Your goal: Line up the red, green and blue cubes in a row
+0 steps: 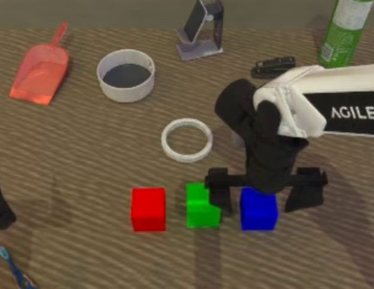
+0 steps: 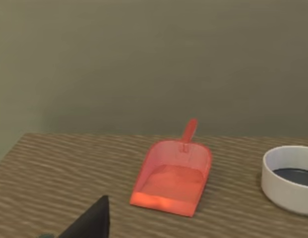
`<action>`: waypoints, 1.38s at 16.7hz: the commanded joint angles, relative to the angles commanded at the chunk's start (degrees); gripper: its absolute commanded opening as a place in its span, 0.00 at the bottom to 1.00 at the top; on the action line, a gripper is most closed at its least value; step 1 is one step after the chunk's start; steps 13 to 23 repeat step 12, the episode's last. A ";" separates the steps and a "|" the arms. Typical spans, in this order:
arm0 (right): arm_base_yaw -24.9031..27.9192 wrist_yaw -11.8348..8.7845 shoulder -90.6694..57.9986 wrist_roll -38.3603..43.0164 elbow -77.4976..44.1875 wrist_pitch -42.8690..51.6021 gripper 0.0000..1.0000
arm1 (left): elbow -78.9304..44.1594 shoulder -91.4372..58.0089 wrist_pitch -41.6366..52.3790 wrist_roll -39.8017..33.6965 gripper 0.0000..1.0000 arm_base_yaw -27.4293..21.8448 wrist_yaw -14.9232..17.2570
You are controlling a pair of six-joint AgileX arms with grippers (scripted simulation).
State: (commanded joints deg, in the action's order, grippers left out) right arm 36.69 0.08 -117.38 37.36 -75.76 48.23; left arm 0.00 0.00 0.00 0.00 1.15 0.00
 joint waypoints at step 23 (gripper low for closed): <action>0.37 -0.04 5.46 -0.17 -9.05 14.46 1.00 | 0.00 0.00 0.00 0.00 1.00 0.00 0.00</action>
